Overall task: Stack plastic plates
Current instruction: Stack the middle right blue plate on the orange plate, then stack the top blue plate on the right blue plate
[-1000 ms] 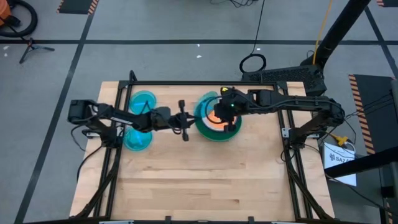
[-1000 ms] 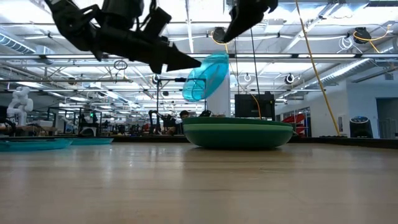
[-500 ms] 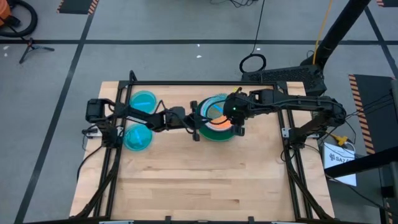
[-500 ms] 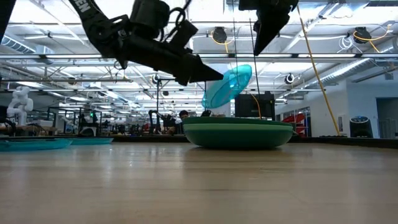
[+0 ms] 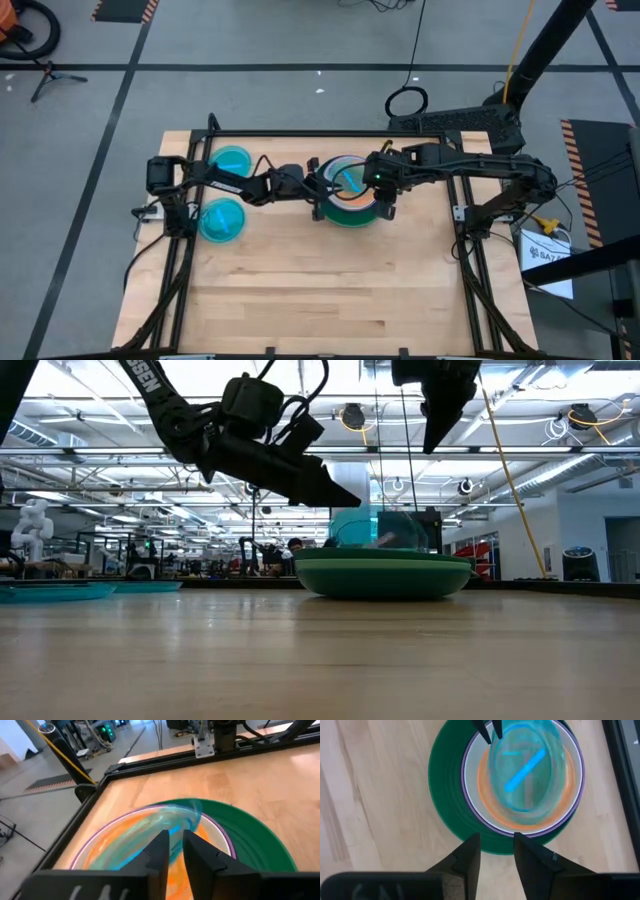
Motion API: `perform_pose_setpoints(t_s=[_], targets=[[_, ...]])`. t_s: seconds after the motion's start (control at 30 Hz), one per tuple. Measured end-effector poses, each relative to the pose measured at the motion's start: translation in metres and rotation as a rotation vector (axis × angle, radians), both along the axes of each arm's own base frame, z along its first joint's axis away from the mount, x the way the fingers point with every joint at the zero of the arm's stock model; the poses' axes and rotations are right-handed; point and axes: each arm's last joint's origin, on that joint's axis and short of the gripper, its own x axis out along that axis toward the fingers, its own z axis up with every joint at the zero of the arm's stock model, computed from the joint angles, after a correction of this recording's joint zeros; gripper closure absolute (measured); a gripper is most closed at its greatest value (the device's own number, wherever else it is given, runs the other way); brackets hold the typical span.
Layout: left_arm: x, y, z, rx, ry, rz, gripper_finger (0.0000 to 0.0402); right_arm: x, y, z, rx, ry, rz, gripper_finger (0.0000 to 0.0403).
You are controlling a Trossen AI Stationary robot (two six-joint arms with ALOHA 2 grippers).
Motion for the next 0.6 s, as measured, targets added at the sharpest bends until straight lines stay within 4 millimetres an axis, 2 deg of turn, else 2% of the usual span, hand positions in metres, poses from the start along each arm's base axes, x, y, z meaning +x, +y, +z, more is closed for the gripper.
perform_pose_setpoints(t_s=[0.17,0.33,0.43,0.6], targets=[[-0.001,0.0,-0.002,-0.007,0.02,0.0,0.032,0.0,0.0,0.0,0.005,-0.008,-0.015,0.0291],[-0.006,-0.004,0.008,0.021,0.054,-0.012,0.0319,0.007,-0.001,-0.003,-0.011,-0.07,0.006,0.0291],[-0.016,-0.006,0.025,0.043,0.082,-0.017,0.0319,0.013,-0.001,-0.007,-0.024,-0.116,0.023,0.0291],[-0.048,-0.01,0.066,0.075,0.126,0.006,0.0319,0.022,-0.002,-0.02,-0.051,-0.191,0.058,0.0291]])
